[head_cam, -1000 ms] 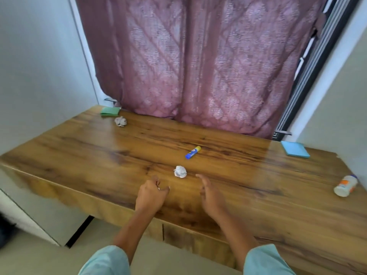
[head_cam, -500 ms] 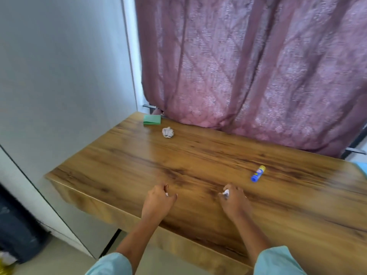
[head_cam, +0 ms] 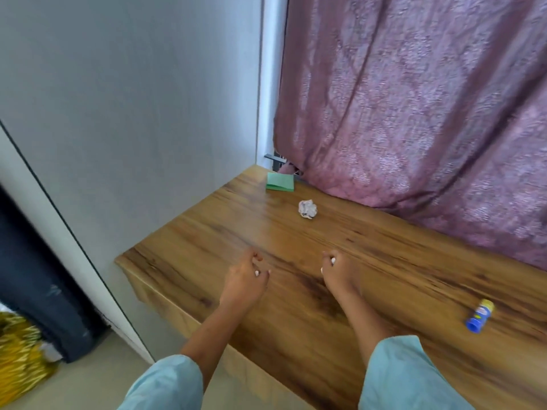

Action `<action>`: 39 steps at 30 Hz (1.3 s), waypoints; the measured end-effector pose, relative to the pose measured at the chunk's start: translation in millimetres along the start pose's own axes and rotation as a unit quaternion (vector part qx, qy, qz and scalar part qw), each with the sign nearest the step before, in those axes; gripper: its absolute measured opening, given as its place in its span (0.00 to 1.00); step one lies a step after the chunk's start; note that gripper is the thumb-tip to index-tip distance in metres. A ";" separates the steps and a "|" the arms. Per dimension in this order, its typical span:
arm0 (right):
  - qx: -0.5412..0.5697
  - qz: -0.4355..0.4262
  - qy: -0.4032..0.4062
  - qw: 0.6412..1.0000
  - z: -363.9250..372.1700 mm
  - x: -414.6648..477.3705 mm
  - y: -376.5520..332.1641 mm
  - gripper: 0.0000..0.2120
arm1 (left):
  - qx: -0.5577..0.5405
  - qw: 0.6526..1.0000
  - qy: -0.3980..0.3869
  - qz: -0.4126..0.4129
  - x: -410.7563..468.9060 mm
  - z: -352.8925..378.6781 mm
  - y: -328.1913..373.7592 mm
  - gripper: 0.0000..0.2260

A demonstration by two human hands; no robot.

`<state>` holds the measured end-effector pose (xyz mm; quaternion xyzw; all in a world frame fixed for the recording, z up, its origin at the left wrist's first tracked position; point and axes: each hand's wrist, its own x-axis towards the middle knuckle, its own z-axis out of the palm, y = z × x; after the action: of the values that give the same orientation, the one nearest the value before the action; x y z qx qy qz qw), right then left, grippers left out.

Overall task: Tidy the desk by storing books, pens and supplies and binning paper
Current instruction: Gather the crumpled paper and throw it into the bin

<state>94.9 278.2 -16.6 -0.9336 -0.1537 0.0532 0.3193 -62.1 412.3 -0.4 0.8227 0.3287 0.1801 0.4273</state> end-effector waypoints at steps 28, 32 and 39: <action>0.066 -0.023 -0.148 0.987 28.9 111.7 -37.3 0.23 | -0.183 0.945 -0.263 -0.065 157.6 64.6 36.5 0.34; 0.211 0.062 -0.118 0.968 18.3 71.1 -31.7 0.20 | -0.276 0.885 -0.358 -0.108 130.9 57.2 41.0 0.26; 0.409 0.167 -0.091 0.892 14.9 -7.9 -33.9 0.20 | -0.277 0.826 -0.477 -0.114 97.3 38.1 37.5 0.23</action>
<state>75.9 309.7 -7.6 -0.7235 0.0119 0.2484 0.6440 44.4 441.9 10.2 0.6096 0.1122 -0.2010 0.7585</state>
